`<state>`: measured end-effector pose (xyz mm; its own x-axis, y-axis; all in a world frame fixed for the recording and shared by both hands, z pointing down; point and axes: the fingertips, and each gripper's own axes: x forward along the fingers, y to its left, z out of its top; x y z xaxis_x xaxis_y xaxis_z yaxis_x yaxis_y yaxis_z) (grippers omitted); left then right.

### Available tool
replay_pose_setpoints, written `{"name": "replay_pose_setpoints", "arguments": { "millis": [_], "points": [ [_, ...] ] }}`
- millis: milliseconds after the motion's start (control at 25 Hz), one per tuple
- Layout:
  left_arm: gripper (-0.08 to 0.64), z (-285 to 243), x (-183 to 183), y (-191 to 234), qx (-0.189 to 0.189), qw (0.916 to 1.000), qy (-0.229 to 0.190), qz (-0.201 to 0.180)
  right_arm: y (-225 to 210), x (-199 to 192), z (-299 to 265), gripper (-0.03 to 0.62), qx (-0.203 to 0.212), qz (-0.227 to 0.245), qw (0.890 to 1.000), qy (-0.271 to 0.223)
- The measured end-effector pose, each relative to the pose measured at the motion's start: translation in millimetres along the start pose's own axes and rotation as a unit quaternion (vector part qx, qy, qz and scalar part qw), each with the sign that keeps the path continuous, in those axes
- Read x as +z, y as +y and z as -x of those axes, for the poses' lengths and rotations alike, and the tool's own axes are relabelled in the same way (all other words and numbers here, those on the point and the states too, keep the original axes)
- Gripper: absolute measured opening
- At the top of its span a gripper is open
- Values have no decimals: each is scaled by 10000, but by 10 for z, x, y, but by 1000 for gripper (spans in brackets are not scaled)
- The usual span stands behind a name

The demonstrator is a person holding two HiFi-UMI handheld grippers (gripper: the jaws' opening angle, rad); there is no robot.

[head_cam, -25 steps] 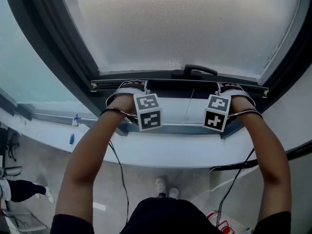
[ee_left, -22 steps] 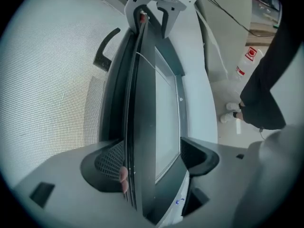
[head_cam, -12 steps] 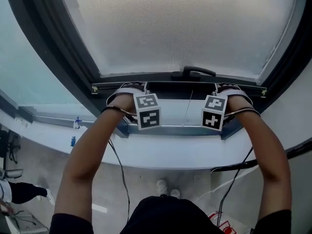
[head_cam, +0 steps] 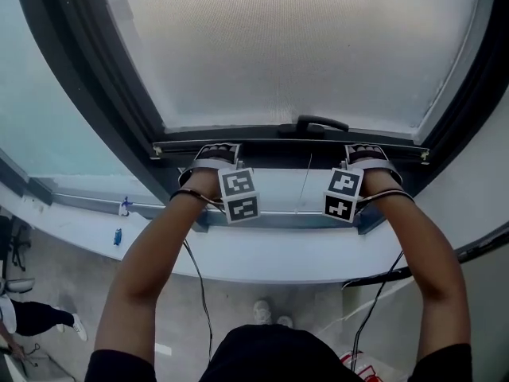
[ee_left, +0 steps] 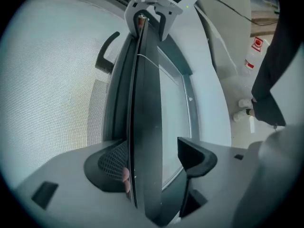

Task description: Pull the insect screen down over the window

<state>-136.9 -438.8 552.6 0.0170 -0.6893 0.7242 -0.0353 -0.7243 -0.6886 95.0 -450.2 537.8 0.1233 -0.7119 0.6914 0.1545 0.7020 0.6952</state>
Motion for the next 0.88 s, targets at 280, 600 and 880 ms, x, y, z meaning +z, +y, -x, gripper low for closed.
{"name": "replay_pose_setpoints", "arguments": {
  "millis": [280,600,880],
  "points": [
    [255,35,21,123,140,9993,-78,346,-60,-1,58,239,163,-8,9997,-174],
    [255,69,-4,130,455,9985,-114,287,-95,-8,119,239,-417,-282,9978,-430],
    [255,523,202,303,617,9850,-1013,1256,-401,-2,683,239,-1216,-1372,9755,-1218]
  ]
}}
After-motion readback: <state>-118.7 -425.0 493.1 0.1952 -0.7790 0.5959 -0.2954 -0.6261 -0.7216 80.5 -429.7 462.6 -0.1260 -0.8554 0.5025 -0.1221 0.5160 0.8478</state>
